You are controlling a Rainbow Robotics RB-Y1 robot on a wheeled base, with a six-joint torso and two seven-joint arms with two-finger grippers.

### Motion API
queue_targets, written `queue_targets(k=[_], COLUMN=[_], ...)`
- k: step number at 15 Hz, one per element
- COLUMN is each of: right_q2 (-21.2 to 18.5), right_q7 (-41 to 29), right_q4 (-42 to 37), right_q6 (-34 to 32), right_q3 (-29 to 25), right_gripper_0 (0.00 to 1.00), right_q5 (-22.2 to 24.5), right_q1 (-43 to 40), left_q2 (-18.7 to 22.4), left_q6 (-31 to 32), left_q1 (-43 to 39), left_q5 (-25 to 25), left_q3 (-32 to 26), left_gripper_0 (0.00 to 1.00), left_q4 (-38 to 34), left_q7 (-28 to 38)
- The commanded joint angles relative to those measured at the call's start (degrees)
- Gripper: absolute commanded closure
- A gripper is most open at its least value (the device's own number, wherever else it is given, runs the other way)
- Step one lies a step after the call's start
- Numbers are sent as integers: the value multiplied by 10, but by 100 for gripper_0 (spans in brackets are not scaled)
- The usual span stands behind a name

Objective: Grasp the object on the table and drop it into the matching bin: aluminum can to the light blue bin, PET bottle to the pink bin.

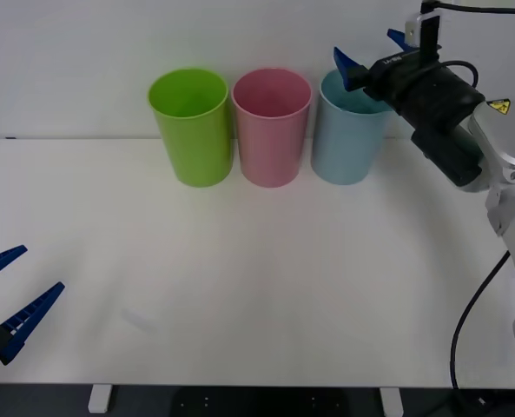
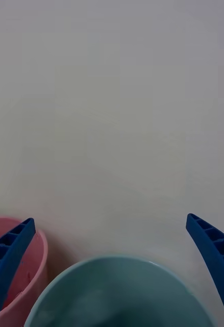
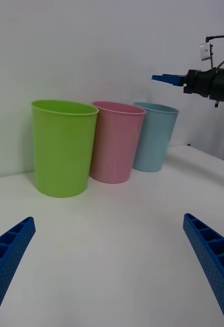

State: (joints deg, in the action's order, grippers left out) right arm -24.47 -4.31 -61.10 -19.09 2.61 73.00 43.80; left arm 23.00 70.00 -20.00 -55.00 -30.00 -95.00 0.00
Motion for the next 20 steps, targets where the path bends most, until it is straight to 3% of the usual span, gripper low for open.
queue_targets(k=[1,8,13,18,20], right_q2=[-11,-38,-53,-53,-53], right_q7=[-2,-4,7,37,90], right_q4=[-74,-228,-333,-373,-374], right_q6=[-8,-126,-169,-275,-307], right_q3=[-2,-43,-65,-132,-156], right_gripper_0=[0,0,0,0,0], right_q5=[-1,-14,-30,-30,-37], right_q1=[-51,-195,-313,-408,-436], left_q2=[0,0,0,0,0], left_q6=[0,0,0,0,0], left_q1=[0,0,0,0,0], left_q5=[0,0,0,0,0], left_q3=[0,0,0,0,0], left_gripper_0=[0,0,0,0,0], left_q4=[0,0,0,0,0], left_q7=[0,0,0,0,0])
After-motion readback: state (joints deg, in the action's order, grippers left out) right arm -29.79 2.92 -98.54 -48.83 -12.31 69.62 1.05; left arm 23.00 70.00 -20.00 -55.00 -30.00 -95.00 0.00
